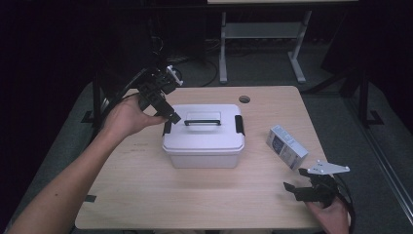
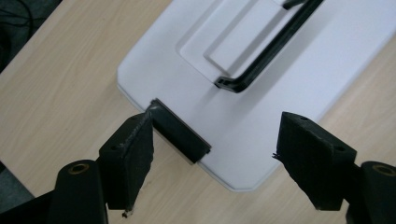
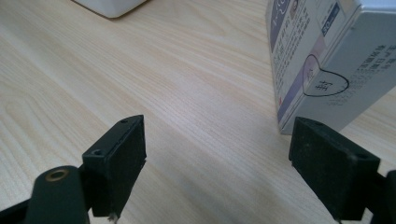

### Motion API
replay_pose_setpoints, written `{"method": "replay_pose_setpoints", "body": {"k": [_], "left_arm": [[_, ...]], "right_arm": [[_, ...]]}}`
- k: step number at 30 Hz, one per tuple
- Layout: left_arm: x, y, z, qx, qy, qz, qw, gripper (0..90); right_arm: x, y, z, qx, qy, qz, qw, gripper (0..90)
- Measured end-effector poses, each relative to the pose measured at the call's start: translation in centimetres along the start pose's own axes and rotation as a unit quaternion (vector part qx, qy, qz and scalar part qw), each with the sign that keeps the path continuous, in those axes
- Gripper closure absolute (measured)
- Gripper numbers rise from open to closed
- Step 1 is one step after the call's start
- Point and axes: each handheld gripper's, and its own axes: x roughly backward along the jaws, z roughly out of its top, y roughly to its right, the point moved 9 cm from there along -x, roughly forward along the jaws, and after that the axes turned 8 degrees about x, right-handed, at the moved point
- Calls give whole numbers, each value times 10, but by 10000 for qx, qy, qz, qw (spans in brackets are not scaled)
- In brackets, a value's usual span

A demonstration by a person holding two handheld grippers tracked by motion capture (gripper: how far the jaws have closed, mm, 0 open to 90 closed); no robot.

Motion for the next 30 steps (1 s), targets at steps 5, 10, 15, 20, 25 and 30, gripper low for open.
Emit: {"method": "replay_pose_setpoints", "body": {"k": [5,10,15,20,25,30], "left_arm": [[-3,4,12,-16,124,23,9999,267],[-7,15,24,-152,143,-64,9998,268],[-13,28,37,-299,130,-117,9994,270],[-20,36,44,-453,131,-174,9987,272],[-29,42,49,-609,60,-240,9978,272],[-38,47,51,-745,-9,-320,9967,273]], "right_arm": [[-1,0,0,10,0,24,10000,182],[-1,0,1,15,26,27,10000,181],[0,0,1,11,38,27,10000,180],[0,0,1,12,40,31,10000,180],[0,0,1,-2,60,39,10000,179],[1,0,1,2,53,46,10000,179]]}}
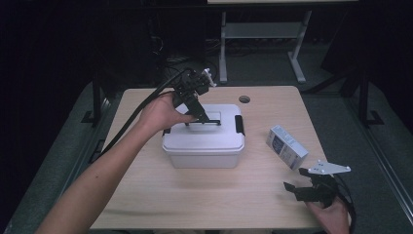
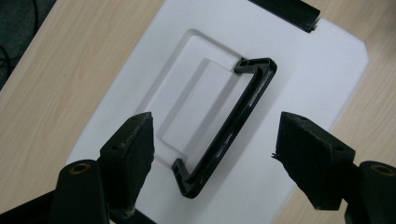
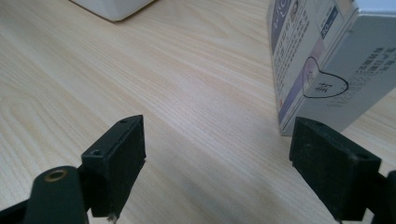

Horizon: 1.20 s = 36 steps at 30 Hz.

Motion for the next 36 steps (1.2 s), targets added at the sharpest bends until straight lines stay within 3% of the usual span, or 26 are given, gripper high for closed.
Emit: {"method": "replay_pose_setpoints", "body": {"k": [18,25,36], "left_arm": [[-24,3,1,-459,-273,-141,9985,336],[-31,1,0,-659,-390,-145,9970,497],[-37,-2,-2,-917,-533,-235,9941,679]], "right_arm": [[1,0,0,-6,7,-2,10000,178],[1,0,-1,-13,-6,-3,10000,177],[1,0,0,-19,9,-14,10000,175]]}}
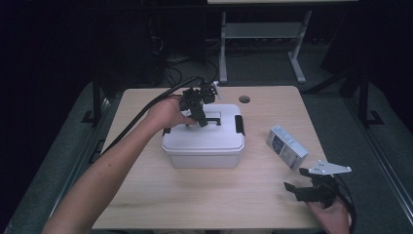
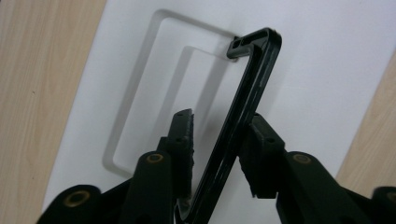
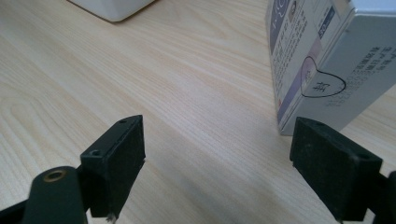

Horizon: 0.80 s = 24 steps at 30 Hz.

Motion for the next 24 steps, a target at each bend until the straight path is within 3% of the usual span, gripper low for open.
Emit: {"method": "replay_pose_setpoints", "body": {"k": [5,11,24], "left_arm": [[1,-1,1,-77,31,-47,10000,751],[2,-2,1,-124,24,-75,9999,765],[2,-3,2,-465,-204,-93,9987,788]], "right_arm": [[0,0,0,-3,-3,-2,10000,175],[0,0,0,-5,-6,-6,10000,175],[0,0,0,-16,16,-19,10000,175]]}}
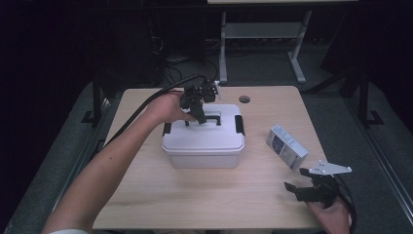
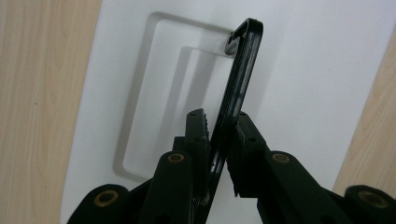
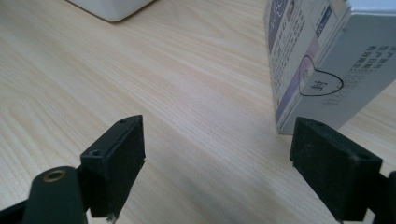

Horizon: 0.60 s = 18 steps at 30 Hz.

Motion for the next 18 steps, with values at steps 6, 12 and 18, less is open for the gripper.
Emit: {"method": "replay_pose_setpoints", "body": {"k": [6,12,18], "left_arm": [[0,-1,0,-133,-24,-104,9999,796],[1,-1,1,-237,-118,-140,9996,812],[2,0,-1,-306,-117,-261,9991,840]], "right_arm": [[0,0,0,-6,-5,2,10000,174],[1,0,0,-1,-4,-6,10000,174],[0,0,-1,7,-14,-3,10000,174]]}}
